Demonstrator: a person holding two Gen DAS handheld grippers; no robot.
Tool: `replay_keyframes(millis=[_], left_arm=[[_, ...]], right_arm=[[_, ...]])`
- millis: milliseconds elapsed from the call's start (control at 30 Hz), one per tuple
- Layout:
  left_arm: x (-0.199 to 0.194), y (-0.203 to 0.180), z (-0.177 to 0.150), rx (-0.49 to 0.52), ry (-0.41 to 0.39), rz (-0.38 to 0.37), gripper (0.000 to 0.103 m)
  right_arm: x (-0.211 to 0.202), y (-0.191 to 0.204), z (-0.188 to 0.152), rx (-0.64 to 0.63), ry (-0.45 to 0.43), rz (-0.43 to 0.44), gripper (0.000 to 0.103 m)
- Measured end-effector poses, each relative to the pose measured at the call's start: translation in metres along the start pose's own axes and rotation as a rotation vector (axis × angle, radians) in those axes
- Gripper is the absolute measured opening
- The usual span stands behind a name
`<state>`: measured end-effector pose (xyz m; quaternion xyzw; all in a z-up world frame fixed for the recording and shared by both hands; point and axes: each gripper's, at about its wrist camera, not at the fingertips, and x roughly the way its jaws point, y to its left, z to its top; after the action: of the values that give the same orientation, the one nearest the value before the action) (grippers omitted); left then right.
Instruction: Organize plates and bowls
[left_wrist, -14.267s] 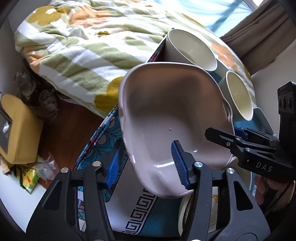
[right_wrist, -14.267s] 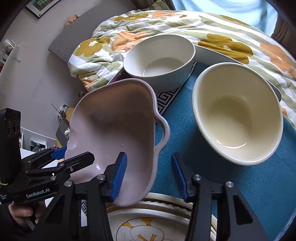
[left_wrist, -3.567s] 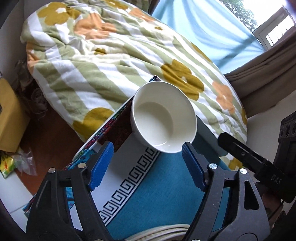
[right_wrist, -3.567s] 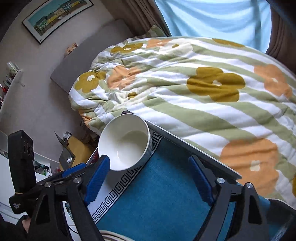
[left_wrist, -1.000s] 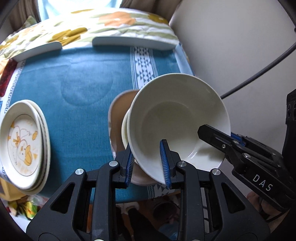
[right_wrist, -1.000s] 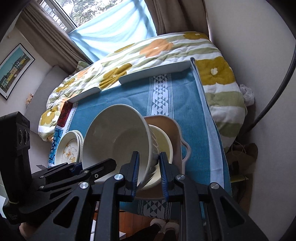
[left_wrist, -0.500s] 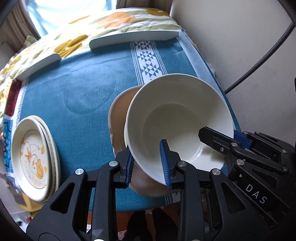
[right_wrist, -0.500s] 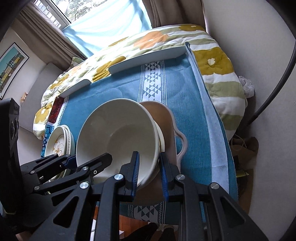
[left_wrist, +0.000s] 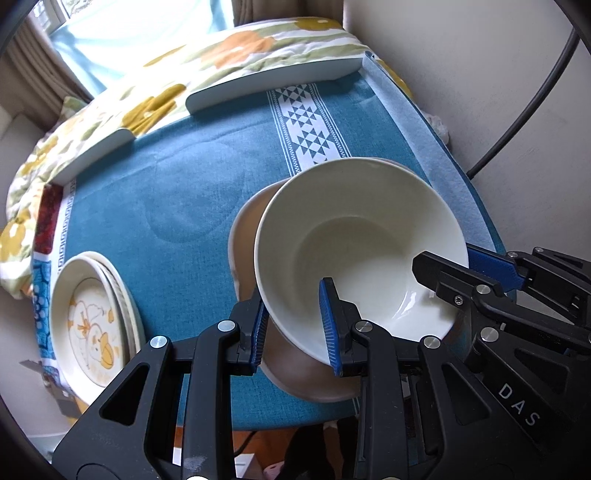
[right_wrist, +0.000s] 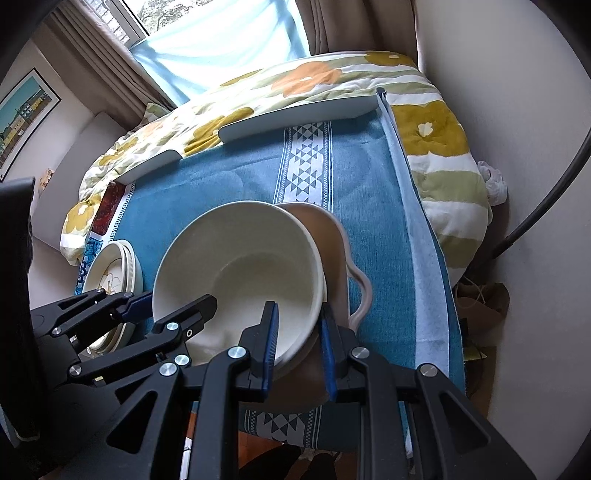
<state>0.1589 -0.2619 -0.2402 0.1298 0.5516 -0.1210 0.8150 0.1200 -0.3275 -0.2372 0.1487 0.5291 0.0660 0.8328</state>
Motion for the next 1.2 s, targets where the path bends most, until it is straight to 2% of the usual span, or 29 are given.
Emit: replay_keyframes(millis=[467,600,733,867,900,933,967,1000,1033,1100,1167,1200], left_arm=[[-0.002,0.009,-0.001,-0.016,0.015,-0.016,0.024],[-0.011,0.018,-0.001,-0.044,0.005,-0.028,0.024],[-0.04,0.038,0.0,-0.103,-0.055,-0.06,0.024],[-0.085,0.051,-0.001,-0.135,-0.169,-0.038,0.025],[-0.096,0.054,-0.003,-0.136,-0.195,-0.036,0.025],[-0.105,0.057,-0.004,-0.134,-0.218,-0.033,0.034],[-0.113,0.059,-0.005,-0.126,-0.237,-0.028,0.069],[-0.119,0.061,-0.008,-0.118,-0.258,-0.013,0.091],[-0.127,0.063,-0.013,-0.113,-0.303,0.011,0.102],[-0.136,0.066,-0.02,-0.081,-0.338,0.035,0.103],[-0.131,0.067,-0.025,-0.033,-0.279,0.032,0.102],[-0.125,0.069,-0.026,-0.017,-0.246,0.031,0.102]], right_arm=[[-0.002,-0.001,0.001,0.004,0.004,0.017,0.02],[-0.012,-0.004,0.003,0.014,-0.019,0.038,0.02],[-0.037,-0.006,0.008,0.0,-0.057,0.039,0.02],[-0.073,-0.003,0.012,-0.047,-0.111,0.031,0.02],[-0.081,-0.002,0.013,-0.06,-0.124,0.031,0.026],[-0.089,0.0,0.015,-0.077,-0.132,0.032,0.046],[-0.096,0.001,0.016,-0.091,-0.144,0.03,0.058],[-0.105,0.002,0.016,-0.105,-0.171,0.026,0.08],[-0.111,0.003,0.017,-0.12,-0.195,0.023,0.087],[-0.121,0.005,0.016,-0.158,-0.224,0.008,0.087],[-0.122,0.005,0.017,-0.198,-0.201,-0.01,0.087],[-0.12,0.004,0.017,-0.222,-0.161,-0.021,0.087]])
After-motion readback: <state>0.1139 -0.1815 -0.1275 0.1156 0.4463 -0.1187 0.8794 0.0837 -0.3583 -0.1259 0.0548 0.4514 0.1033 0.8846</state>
